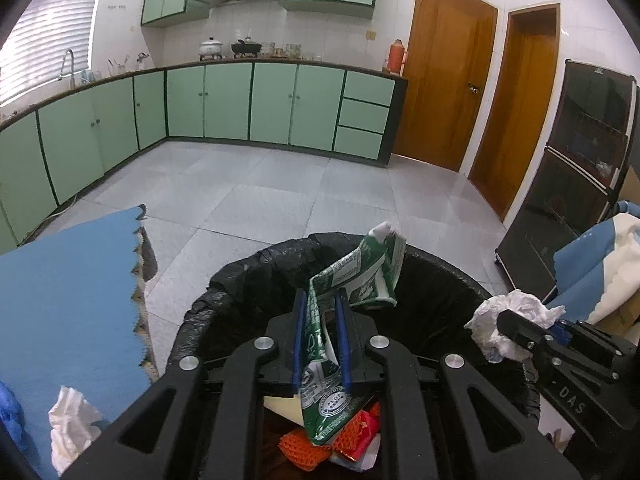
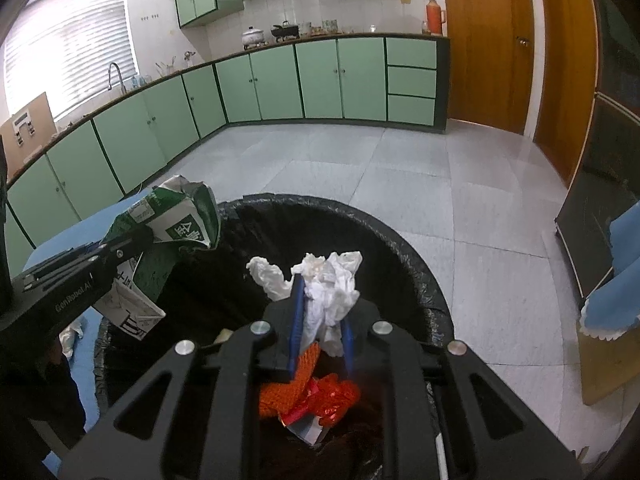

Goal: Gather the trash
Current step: 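Open both tools over the bin to drop carton and tissue, then move both open tools back toward the remaining tissue and blue bag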

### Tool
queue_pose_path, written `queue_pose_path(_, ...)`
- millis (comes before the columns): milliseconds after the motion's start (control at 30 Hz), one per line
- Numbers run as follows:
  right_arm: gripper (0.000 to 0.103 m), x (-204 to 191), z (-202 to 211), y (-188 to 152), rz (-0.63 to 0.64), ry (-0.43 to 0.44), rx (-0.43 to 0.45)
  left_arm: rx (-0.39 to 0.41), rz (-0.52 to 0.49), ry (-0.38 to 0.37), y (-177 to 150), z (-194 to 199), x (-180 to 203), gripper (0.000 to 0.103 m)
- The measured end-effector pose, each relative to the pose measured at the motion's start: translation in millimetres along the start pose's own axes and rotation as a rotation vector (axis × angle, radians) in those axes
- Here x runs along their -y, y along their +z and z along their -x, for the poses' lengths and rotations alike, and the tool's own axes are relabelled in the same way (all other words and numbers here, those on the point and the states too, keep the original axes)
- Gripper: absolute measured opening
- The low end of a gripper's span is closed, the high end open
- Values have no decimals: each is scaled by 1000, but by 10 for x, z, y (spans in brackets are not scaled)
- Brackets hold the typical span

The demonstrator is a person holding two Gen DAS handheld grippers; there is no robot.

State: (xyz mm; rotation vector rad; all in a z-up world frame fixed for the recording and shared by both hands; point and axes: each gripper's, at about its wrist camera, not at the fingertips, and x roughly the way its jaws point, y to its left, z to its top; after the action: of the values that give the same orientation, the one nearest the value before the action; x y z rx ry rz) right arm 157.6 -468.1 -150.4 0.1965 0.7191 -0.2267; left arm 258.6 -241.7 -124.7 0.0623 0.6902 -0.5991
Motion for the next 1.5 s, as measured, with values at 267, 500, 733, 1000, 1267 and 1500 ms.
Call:
queue_pose_path(267, 81, 50, 47, 24, -23, -50, 22, 15, 15, -23, 56, 71, -57, 47)
queue_pose_path(500, 93, -32, 322, 51, -54, -56, 70, 93, 43, 10, 116, 550, -342, 71)
queue_pose_path(733, 93, -385, 631, 57, -47, -9, 133, 162, 75, 88, 24, 1154, -750, 77)
queue_pose_path(1000, 93, -1117, 767, 1, 25, 72, 146, 199, 129, 258, -292, 1797, -1437, 78)
queue_pose_path(1267, 93, -1870, 717, -141, 95, 160, 121, 189, 187, 424, -678, 2217, -2071, 78)
queue_pose_path(1500, 93, -2462, 581, -305, 157, 220, 88, 176, 206, 501, -953, 2383, -2365, 78)
